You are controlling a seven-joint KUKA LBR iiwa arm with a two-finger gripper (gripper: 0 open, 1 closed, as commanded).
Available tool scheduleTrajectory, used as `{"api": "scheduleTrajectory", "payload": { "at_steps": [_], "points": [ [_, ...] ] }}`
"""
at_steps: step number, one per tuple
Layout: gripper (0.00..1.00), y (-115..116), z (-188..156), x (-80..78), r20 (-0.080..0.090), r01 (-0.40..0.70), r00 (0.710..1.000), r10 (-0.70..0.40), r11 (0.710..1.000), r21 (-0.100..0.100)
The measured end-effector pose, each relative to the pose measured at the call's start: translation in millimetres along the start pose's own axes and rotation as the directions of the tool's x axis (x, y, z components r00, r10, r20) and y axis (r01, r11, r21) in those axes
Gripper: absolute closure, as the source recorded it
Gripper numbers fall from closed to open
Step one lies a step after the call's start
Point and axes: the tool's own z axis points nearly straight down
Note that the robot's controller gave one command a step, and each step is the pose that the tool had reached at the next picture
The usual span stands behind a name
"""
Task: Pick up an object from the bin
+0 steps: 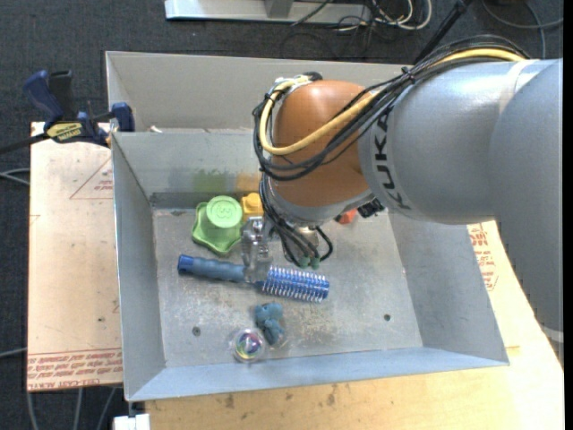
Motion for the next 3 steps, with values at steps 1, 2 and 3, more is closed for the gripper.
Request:
{"api": "scheduleTrajectory", "payload": {
  "at_steps": [1, 2, 3],
  "points": [
    [1.00, 72.6, 102.0, 5.4, -0.016, -0.023, 1.000, 0.023, 1.000, 0.001],
    [0.00, 69.0, 97.3, 2.8, -0.010, -0.029, 1.000, 0.029, 1.000, 0.002],
    [0.00, 17.6, 10.3, -1.2, -0.001, -0.063, 0.998, 0.063, 0.998, 0.002]
  ]
}}
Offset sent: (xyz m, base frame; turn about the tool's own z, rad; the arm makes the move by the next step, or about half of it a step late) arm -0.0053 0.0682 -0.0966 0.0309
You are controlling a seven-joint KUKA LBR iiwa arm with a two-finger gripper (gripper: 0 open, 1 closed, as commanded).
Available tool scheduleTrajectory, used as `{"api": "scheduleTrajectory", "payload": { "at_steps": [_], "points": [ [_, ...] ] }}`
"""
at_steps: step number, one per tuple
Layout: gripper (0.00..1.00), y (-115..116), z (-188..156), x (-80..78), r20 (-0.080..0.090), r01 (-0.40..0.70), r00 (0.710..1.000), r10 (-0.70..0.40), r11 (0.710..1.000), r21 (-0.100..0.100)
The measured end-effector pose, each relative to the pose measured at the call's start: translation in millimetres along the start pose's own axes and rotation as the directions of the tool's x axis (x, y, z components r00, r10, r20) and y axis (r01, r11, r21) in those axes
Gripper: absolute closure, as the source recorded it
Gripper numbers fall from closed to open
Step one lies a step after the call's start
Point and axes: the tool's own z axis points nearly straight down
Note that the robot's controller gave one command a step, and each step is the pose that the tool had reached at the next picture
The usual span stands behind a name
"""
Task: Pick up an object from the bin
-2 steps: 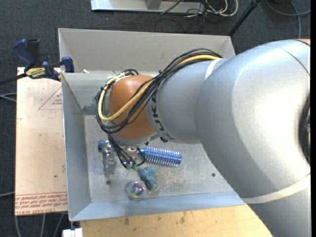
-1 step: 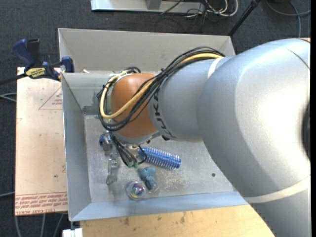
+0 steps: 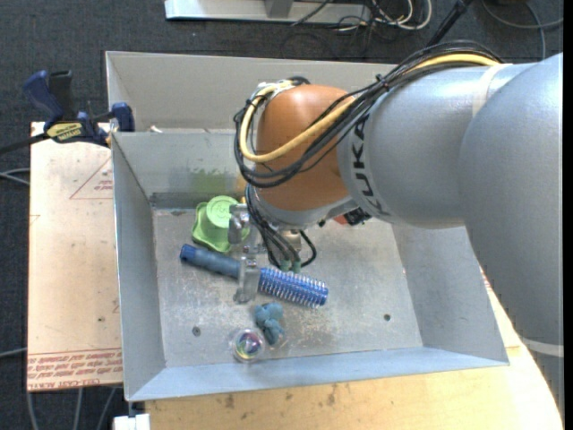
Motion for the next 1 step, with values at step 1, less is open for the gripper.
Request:
{"api": "scheduleTrajectory", "payload": {
  "at_steps": [1],
  "points": [
    [0.00, -82.2, 103.4, -27.2, -0.013, -0.008, 1.000, 0.008, 1.000, 0.005]
  ]
}}
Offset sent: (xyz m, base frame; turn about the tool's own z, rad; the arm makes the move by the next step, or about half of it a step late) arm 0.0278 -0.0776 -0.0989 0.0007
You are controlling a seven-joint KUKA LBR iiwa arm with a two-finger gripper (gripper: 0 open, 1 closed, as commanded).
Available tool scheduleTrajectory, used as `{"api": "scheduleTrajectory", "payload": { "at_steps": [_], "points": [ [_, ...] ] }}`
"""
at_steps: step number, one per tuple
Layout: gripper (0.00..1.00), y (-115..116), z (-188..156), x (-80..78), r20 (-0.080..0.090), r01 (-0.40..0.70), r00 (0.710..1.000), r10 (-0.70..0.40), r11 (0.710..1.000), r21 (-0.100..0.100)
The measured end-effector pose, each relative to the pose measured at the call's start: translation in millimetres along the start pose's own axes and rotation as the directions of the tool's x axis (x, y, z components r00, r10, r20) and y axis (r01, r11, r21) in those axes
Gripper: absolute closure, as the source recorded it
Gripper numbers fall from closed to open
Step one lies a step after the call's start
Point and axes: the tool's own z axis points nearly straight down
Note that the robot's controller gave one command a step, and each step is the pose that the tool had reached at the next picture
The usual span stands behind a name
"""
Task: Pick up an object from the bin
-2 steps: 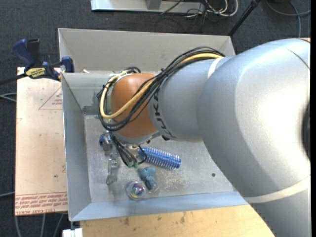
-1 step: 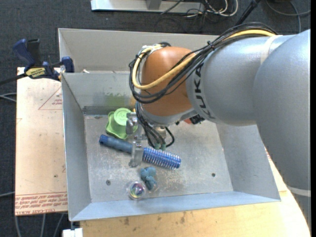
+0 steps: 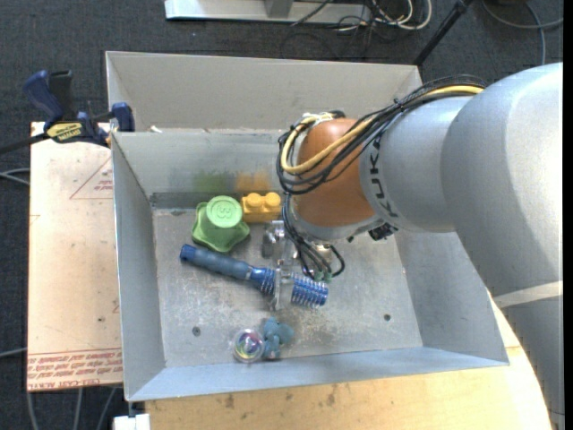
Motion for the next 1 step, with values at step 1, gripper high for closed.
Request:
{"api": "scheduleTrajectory", "payload": {
  "at_steps": [1],
  "points": [
    [1.00, 4.9, -3.5, -0.5, 0.004, 0.006, 1.000, -0.006, 1.000, -0.004]
  ]
}}
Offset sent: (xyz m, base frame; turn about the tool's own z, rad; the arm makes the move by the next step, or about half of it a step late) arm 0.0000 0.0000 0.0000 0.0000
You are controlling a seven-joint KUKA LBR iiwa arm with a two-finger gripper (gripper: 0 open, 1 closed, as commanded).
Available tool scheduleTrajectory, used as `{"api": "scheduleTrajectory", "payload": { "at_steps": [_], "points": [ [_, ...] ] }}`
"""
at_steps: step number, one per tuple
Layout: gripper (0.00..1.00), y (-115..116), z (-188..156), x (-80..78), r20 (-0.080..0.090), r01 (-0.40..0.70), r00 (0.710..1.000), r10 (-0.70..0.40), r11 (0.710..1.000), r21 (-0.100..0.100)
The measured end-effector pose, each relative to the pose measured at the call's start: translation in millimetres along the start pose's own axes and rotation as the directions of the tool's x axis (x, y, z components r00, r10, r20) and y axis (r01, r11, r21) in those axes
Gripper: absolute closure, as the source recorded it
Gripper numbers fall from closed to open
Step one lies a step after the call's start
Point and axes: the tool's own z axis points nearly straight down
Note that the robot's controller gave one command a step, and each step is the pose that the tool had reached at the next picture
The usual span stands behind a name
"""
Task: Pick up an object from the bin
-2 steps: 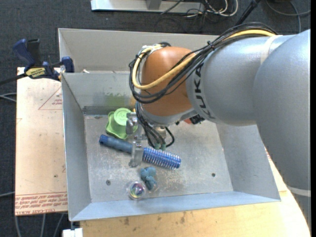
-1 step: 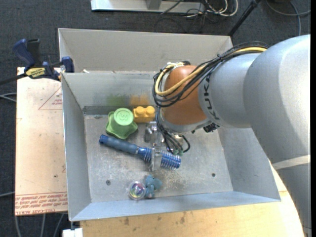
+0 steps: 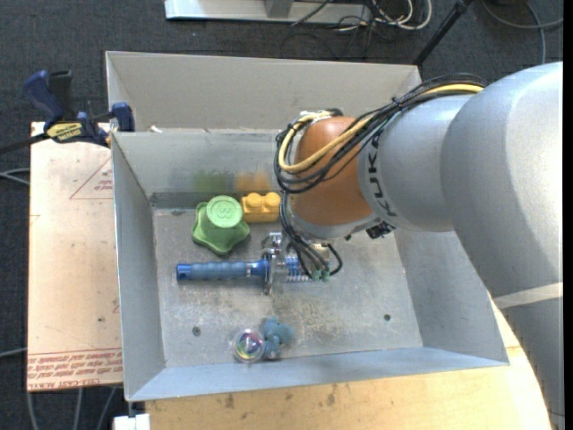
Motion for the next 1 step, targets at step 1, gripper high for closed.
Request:
{"api": "scheduleTrajectory", "payload": {
  "at_steps": [1],
  "points": [
    [1.00, 5.2, -159.3, 11.8, 0.008, 0.020, 1.000, -0.020, 1.000, -0.001]
  ]
}}
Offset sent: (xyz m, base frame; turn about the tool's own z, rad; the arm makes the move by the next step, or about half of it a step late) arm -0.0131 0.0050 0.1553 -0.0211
